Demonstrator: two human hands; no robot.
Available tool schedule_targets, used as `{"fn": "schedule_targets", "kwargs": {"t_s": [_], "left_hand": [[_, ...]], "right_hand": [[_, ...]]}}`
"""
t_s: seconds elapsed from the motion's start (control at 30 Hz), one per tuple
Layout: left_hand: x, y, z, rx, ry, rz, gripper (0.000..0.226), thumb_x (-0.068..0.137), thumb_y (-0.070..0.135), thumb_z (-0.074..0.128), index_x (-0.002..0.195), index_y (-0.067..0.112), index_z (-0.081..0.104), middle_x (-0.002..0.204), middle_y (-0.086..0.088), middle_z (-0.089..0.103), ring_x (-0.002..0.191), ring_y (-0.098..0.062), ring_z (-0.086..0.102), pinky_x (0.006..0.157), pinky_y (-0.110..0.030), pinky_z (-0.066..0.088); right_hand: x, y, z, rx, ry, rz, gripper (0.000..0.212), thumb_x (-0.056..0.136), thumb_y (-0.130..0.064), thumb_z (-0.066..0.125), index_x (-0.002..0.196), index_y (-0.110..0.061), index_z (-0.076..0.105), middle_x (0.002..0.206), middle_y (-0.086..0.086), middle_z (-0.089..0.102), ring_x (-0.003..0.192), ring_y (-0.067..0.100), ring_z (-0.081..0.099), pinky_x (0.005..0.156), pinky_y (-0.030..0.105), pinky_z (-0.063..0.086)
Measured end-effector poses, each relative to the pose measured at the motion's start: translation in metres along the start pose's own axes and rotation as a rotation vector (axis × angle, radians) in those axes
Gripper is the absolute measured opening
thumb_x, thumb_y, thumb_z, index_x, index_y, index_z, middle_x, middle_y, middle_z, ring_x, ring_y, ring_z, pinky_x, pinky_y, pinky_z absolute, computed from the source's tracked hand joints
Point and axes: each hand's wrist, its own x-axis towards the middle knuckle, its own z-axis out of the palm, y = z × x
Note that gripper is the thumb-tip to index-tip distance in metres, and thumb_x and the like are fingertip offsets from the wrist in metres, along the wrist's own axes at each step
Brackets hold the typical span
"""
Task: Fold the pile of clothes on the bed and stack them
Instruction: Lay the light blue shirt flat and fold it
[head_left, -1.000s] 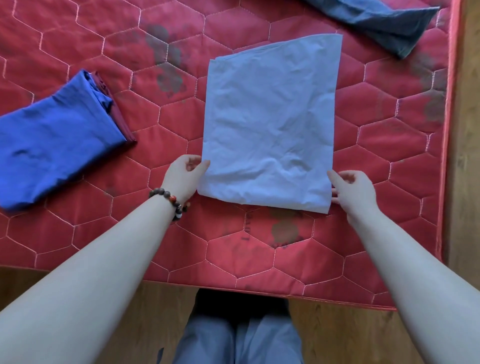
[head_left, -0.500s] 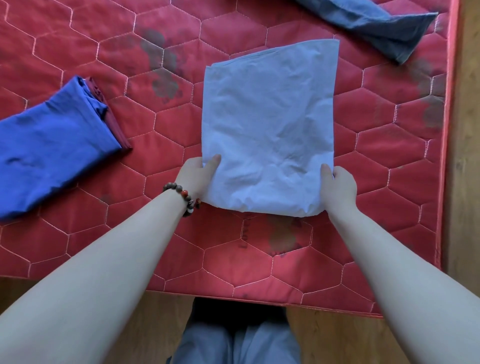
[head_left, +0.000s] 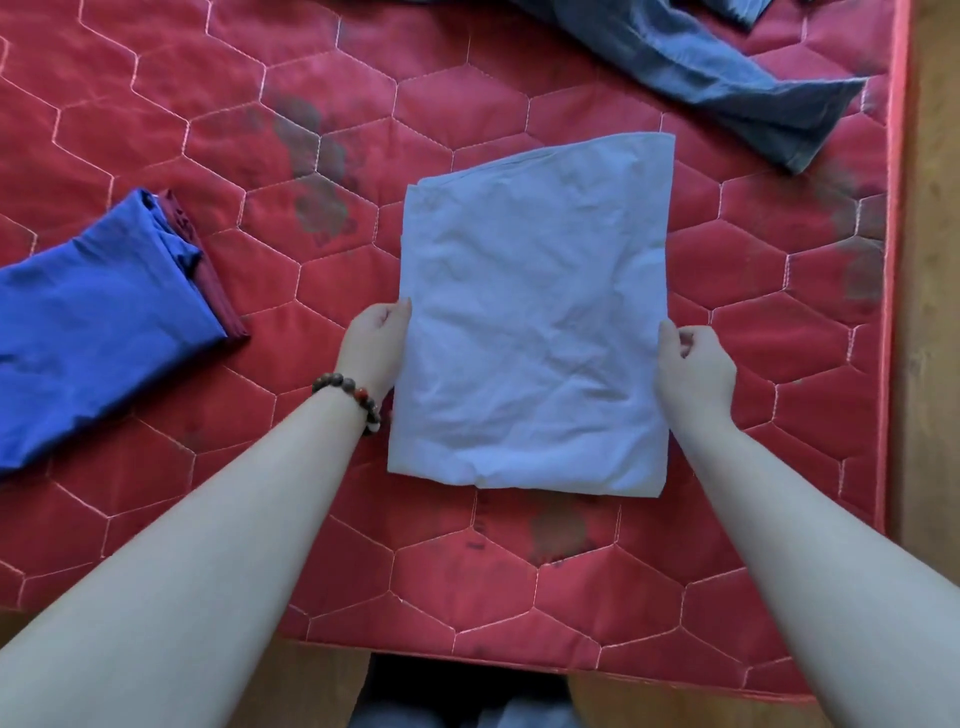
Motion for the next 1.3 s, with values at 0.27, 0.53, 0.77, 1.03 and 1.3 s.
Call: {"fn": "schedule_targets", "kwargs": {"t_s": [0.27,0.53,0.77,1.03,1.3], "left_hand": [[0.046,0.033,0.019,0.069,0.124,0.034,0.039,0.092,0.028,0.056,0.061,0.013,0.04,0.06,0.003,0.039,0.054,-0.014,0.035,0.042,-0.018,0.029],[0.027,0.02,0.028,0.469,0.515,0.332,0.033,0.092,0.025,0.048,0.12,0.01,0.054,0.126,-0.011,0.054,0.118,-0.032,0.045,0.094,-0.043,0.033],[0.036,0.007,0.096,0.972,0.012,0.808,0.056,0.093,0.041,0.035,0.142,0.016,0.046,0.149,-0.01,0.042,0.141,-0.032,0.032,0.112,-0.055,0.019],[0.042,0.011,0.09,1.067,0.028,0.484,0.067,0.09,0.064,0.01,0.15,0.039,-0.007,0.161,-0.002,-0.015,0.146,-0.036,-0.016,0.116,-0.058,-0.008],[0.049,0.053,0.11,0.992,-0.068,1.049,0.06,0.093,0.039,0.036,0.149,0.019,0.026,0.157,-0.014,0.027,0.145,-0.032,0.017,0.115,-0.057,0.008]], "right_hand": [[0.05,-0.035,0.028,-0.088,0.009,-0.055,0.027,0.102,-0.03,0.038,0.088,-0.007,0.045,0.09,0.016,0.055,0.086,0.032,0.049,0.067,0.033,0.023],[0.048,-0.019,0.024,-0.444,0.302,-0.471,0.038,0.093,-0.032,0.047,0.122,-0.007,0.052,0.125,0.019,0.051,0.113,0.036,0.048,0.091,0.046,0.035],[0.045,-0.031,0.085,-0.672,-0.06,-1.034,0.058,0.091,-0.035,0.042,0.142,-0.008,0.045,0.15,0.011,0.04,0.141,0.026,0.028,0.113,0.057,0.013],[0.085,0.001,0.036,-0.63,0.021,-0.496,0.061,0.099,-0.051,0.017,0.154,-0.024,0.017,0.162,0.002,0.012,0.149,0.023,0.008,0.119,0.053,0.003],[0.024,0.005,0.027,-0.436,0.224,-0.365,0.061,0.089,-0.054,0.044,0.131,-0.01,0.052,0.113,0.013,0.057,0.1,0.031,0.049,0.078,0.044,0.043]]}}
